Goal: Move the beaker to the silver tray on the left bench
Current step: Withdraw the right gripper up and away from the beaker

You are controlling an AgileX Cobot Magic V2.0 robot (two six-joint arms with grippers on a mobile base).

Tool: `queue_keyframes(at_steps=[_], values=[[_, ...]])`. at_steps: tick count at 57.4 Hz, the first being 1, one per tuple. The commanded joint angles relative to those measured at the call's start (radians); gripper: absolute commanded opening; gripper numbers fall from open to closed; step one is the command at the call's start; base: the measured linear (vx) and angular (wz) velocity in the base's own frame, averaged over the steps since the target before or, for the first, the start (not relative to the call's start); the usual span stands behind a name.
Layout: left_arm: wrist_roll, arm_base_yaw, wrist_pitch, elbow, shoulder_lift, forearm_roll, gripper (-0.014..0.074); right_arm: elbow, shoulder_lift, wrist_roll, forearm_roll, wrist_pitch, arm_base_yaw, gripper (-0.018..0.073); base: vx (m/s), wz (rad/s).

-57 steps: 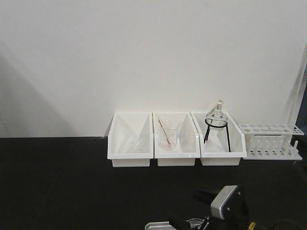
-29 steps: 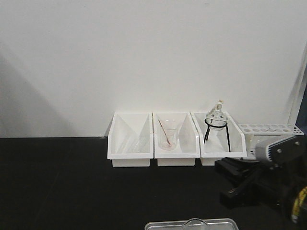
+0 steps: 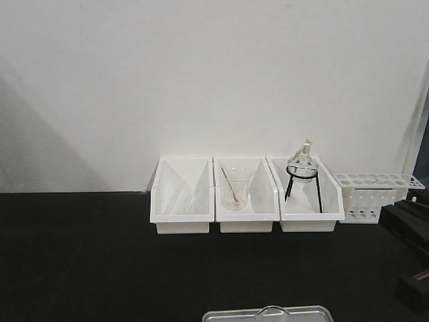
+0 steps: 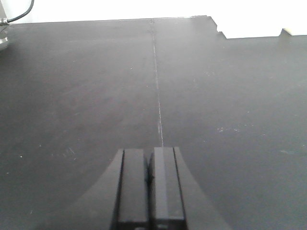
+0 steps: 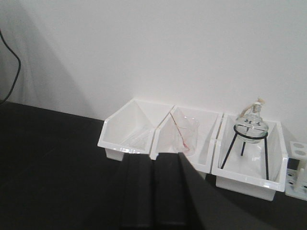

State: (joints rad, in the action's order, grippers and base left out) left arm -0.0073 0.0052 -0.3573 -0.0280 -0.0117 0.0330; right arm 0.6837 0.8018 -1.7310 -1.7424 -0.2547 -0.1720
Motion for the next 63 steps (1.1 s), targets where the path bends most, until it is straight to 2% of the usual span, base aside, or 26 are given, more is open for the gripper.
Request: queue_keyframes(at_steps=[1, 18, 31, 37, 40, 44, 47, 52, 53, 57, 59, 63], values=[[-0.001, -0.007, 0.077, -0.028, -0.016, -0.002, 0.0001, 0.030, -0.014, -0.018, -0.038, -0.003, 0.004, -0.0008, 0.00, 0.00], [-0.001, -0.007, 0.077, -0.028, -0.016, -0.002, 0.0001, 0.030, -0.014, -0.034, -0.032, -0.008, 0.004, -0.0008, 0.00, 0.00], [-0.001, -0.007, 0.077, -0.028, -0.016, -0.002, 0.0001, 0.030, -0.014, -0.164, -0.025, 0.028, 0.004, -0.0008, 0.00, 0.00], [-0.001, -0.007, 0.077, -0.028, -0.016, -0.002, 0.0001, 0.030, -0.004, -0.160, -0.019, 0.032, 0.004, -0.0008, 0.00, 0.00], [-0.001, -0.007, 0.077, -0.028, -0.016, -0.002, 0.0001, 0.030, 0.014, -0.125, 0.038, 0.042, 0.004, -0.0008, 0.00, 0.00], [-0.001, -0.007, 0.077, -0.028, -0.016, -0.002, 0.0001, 0.030, 0.042, -0.008, 0.180, 0.065, 0.004, -0.0008, 0.00, 0.00], [-0.001, -0.007, 0.077, -0.028, -0.016, -0.002, 0.0001, 0.030, 0.064, 0.125, 0.310, 0.071, 0.004, -0.0008, 0.00, 0.00], [-0.001, -0.007, 0.077, -0.028, -0.016, -0.002, 0.0001, 0.030, 0.102, 0.455, 0.634, 0.071, 0.004, -0.0008, 0.00, 0.00], [-0.001, -0.007, 0.077, -0.028, -0.016, -0.002, 0.0001, 0.030, 0.108, 0.541, 0.744, 0.072, 0.004, -0.0008, 0.00, 0.00], [-0.001, -0.007, 0.077, -0.028, -0.016, -0.002, 0.0001, 0.030, 0.123, 0.837, 0.995, 0.084, 0.004, -0.0008, 0.00, 0.00], [-0.001, -0.007, 0.077, -0.028, -0.016, -0.002, 0.0001, 0.030, 0.126, 1.004, 1.153, 0.102, 0.004, -0.0008, 0.00, 0.00], [-0.001, -0.007, 0.077, -0.028, -0.016, -0.002, 0.0001, 0.030, 0.123, 1.226, 1.364, 0.147, 0.004, -0.0008, 0.00, 0.00]])
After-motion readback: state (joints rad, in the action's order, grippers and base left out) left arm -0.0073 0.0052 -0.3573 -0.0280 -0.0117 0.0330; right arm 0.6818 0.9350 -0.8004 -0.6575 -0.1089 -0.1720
